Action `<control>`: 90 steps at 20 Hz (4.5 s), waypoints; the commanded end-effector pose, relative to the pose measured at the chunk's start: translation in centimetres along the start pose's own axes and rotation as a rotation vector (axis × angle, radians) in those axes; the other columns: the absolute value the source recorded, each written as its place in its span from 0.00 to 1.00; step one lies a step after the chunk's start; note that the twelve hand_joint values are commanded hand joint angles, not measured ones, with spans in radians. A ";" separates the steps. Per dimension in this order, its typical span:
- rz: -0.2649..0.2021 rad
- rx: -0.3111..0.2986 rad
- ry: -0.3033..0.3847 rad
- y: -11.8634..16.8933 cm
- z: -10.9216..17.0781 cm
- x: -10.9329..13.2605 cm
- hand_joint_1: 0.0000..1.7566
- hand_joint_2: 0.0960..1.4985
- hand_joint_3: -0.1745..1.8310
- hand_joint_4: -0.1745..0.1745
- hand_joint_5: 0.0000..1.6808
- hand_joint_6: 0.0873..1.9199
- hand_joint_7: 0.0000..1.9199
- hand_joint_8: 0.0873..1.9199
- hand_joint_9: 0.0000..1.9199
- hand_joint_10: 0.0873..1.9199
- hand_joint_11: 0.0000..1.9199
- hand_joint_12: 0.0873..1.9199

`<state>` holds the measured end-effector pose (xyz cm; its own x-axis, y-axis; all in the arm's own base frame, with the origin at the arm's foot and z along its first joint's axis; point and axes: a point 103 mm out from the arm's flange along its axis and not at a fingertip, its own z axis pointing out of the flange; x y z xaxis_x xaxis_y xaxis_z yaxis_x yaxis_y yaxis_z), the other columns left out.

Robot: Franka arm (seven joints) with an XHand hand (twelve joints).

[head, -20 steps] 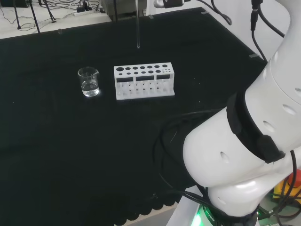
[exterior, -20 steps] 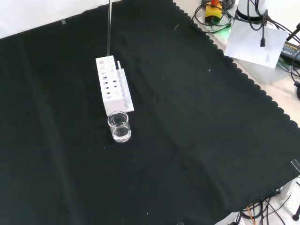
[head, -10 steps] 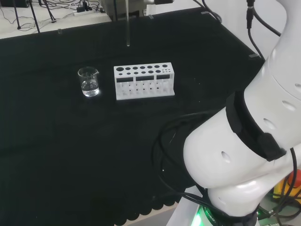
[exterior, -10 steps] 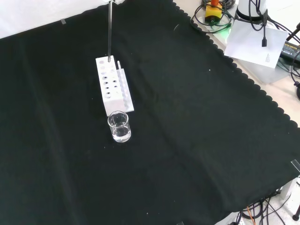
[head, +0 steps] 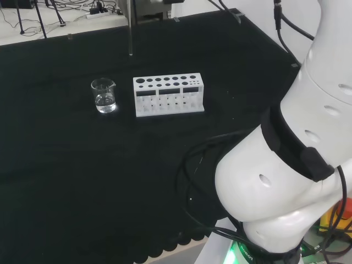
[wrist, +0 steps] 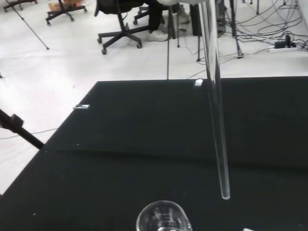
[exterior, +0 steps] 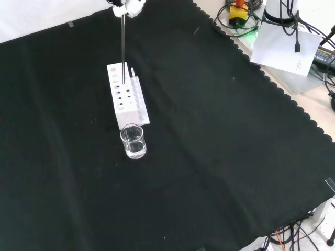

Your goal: Stir in the beaker to the left of the white test tube rack with the glass rod.

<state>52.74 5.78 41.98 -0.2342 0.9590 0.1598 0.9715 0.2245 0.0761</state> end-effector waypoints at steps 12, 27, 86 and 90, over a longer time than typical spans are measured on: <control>-0.089 0.042 0.018 3.8 3.3 6.2 0.72 0.74 0.09 0.00 0.58 0.34 0.49 0.71 0.85 0.48 0.87 0.37; -0.121 0.096 0.015 5.8 7.3 6.2 0.72 0.75 0.09 0.00 0.57 0.34 0.49 0.71 0.85 0.48 0.87 0.37; -0.099 0.136 0.047 6.7 16.5 2.2 0.72 0.75 0.09 0.00 0.57 0.34 0.49 0.72 0.85 0.49 0.87 0.39; -0.086 0.136 0.045 5.4 16.0 2.0 0.72 0.75 0.09 0.00 0.57 0.34 0.49 0.72 0.85 0.49 0.87 0.39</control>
<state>59.37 12.96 26.49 -0.3388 0.9181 0.2054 0.9344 0.3539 -0.0404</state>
